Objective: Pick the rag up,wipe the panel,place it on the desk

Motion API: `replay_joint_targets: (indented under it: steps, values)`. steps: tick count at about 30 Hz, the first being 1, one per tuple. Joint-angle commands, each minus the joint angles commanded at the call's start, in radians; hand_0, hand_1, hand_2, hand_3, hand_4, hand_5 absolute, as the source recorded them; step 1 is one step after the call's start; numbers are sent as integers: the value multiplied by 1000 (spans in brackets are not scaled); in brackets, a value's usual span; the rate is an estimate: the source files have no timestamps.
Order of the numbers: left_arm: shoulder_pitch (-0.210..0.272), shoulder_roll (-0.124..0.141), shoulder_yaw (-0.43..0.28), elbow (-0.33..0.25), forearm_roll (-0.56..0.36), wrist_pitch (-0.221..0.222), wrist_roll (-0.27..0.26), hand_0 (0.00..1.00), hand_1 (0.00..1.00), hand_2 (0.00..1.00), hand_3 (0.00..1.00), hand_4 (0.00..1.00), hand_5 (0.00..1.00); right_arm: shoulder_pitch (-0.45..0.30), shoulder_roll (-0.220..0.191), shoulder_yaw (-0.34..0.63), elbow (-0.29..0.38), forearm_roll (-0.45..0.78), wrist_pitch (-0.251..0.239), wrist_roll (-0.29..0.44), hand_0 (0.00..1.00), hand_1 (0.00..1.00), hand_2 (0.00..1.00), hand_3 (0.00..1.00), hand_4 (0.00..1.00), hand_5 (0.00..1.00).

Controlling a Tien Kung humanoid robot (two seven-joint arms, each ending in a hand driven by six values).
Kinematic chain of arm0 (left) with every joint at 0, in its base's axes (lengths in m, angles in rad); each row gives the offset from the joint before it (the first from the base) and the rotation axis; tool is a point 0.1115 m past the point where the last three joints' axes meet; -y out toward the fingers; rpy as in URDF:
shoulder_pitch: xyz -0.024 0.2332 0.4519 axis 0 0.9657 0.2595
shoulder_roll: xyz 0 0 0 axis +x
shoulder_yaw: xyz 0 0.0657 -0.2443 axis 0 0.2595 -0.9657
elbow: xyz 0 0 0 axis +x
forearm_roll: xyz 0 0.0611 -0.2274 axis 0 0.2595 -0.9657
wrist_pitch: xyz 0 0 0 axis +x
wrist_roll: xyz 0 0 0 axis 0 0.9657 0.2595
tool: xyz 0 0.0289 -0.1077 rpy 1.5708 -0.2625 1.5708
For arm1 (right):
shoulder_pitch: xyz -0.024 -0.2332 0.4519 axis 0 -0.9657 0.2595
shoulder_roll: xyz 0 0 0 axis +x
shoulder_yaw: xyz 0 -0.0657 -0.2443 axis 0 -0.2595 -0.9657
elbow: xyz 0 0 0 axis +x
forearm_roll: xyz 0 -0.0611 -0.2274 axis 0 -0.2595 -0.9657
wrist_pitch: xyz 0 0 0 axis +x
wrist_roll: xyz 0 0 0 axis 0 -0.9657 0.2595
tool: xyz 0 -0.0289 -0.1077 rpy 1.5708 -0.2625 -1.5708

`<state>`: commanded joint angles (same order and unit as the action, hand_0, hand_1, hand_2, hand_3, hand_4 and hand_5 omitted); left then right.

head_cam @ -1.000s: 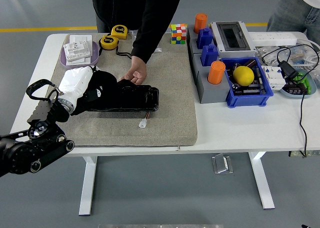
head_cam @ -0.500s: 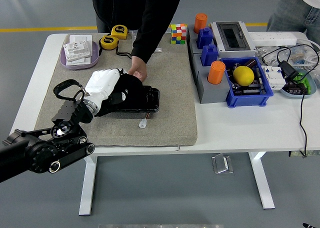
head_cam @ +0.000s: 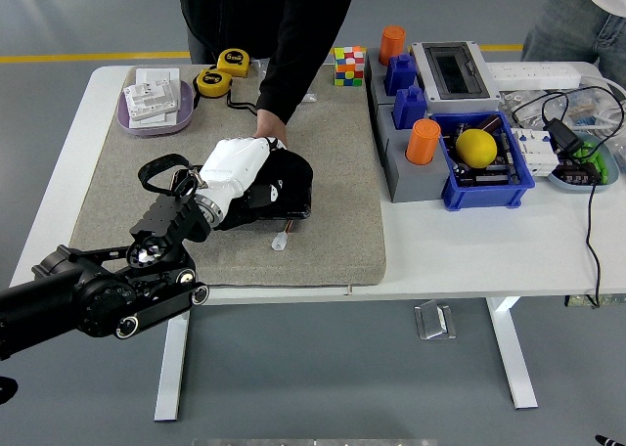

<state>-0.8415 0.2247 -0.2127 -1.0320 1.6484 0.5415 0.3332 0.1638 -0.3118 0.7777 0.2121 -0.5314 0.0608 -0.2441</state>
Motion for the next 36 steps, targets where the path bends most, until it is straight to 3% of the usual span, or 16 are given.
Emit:
replay_joint_targets:
  steps: [21,36]
  values:
    - [-9,-29,40,-17,2,5,2,192,121,499,487,263,2,1,-5,-9,2,0,0,-2,757,567,701,598,998,548]
    - [7,3,15,2,7,0,5,192,122,498,485,267,2,-2,-2,0,1,-4,-2,-2,756,566,700,599,998,548]
